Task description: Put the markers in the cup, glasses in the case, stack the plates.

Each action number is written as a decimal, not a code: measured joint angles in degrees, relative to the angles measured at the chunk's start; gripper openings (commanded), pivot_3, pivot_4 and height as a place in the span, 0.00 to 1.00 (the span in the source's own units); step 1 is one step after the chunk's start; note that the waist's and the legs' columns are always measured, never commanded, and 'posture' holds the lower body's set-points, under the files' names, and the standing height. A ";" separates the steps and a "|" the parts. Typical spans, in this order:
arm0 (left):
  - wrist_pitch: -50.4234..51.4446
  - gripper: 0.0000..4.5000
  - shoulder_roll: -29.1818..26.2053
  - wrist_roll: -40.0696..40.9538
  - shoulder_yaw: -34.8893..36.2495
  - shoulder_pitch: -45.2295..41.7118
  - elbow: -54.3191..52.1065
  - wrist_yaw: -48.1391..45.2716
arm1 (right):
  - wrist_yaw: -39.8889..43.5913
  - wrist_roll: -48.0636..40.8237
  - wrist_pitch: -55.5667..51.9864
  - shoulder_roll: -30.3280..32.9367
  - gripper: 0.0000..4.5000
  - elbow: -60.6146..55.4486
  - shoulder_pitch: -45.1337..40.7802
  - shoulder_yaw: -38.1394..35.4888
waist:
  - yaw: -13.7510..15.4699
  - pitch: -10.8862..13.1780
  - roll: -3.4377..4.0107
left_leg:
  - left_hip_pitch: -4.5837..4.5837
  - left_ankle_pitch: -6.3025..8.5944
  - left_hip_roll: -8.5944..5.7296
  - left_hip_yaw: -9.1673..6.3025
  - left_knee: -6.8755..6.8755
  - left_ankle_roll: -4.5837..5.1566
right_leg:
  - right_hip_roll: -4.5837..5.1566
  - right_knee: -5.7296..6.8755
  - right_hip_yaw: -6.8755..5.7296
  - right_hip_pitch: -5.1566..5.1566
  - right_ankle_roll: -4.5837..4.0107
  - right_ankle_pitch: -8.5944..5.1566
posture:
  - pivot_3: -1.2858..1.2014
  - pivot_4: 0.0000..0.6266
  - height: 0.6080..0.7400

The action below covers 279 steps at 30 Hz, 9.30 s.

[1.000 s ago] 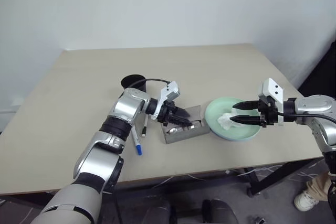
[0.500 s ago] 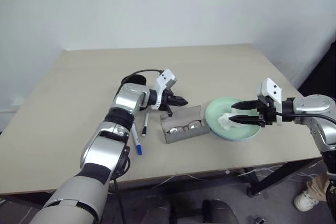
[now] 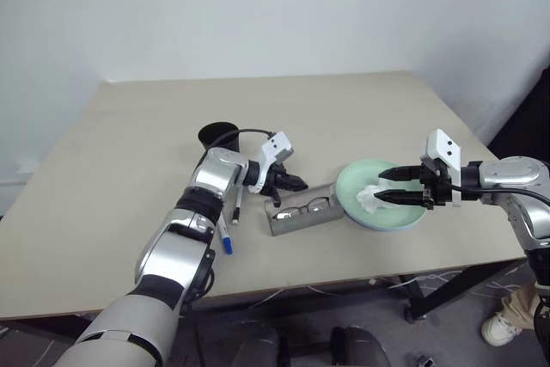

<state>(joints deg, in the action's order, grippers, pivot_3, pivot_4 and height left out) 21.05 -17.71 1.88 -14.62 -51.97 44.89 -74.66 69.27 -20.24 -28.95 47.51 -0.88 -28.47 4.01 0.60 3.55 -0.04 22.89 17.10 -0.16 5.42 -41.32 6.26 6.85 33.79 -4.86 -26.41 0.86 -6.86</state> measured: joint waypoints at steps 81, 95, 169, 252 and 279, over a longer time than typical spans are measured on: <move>49.05 0.20 -1.74 7.72 12.61 22.48 -47.50 59.31 | 0.91 0.07 0.16 -1.25 0.55 0.24 -0.24 1.47 | -0.29 0.00 0.03 | -0.19 -0.14 0.02 0.01 0.11 -0.50 | 0.01 0.03 0.05 0.10 -0.01 0.00 | 0.52 0.00 0.87; 40.45 0.01 -4.56 8.79 8.31 22.24 -47.84 51.33 | 0.86 0.08 0.15 -1.70 0.55 0.22 -0.25 1.66 | -0.29 0.00 0.03 | -0.15 -0.15 0.02 0.01 0.12 -0.52 | 0.04 0.02 0.04 0.04 -0.03 0.00 | 0.52 0.00 0.87; -17.72 1.00 -3.80 13.64 26.84 6.62 -4.57 43.77 | -0.33 0.08 -0.43 -3.41 0.55 -0.13 -1.05 2.00 | -0.28 -0.02 -0.06 | -0.16 -0.10 0.03 0.09 0.11 -0.53 | 0.04 -0.03 -0.08 0.11 -0.01 0.05 | 0.52 0.00 0.87; 58.74 0.33 -2.89 19.44 24.42 31.01 -59.79 71.93 | 0.99 0.05 -0.49 -3.78 0.55 -0.12 -2.15 3.84 | -0.60 -0.03 -0.03 | -0.37 -0.16 0.25 0.16 0.42 -0.98 | -0.08 -0.02 -0.19 0.05 -0.12 0.08 | 0.52 0.00 0.87; 37.54 0.11 -5.81 33.03 22.83 19.58 -57.92 41.50 | 0.93 1.02 0.25 -5.82 0.55 1.90 -3.41 4.50 | -0.35 0.01 -0.04 | -0.30 -0.18 0.22 0.13 0.38 -0.97 | -0.04 -0.03 -0.35 0.08 -0.21 0.03 | 0.52 0.00 0.87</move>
<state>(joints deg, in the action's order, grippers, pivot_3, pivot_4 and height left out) 58.59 -23.52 34.91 8.21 -32.39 -13.03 -33.16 70.19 -19.22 -28.70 41.70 1.01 -31.88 8.51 0.24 3.56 -0.07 22.60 16.92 0.06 5.55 -40.93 5.29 6.81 33.76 -5.21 -26.33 0.65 -6.82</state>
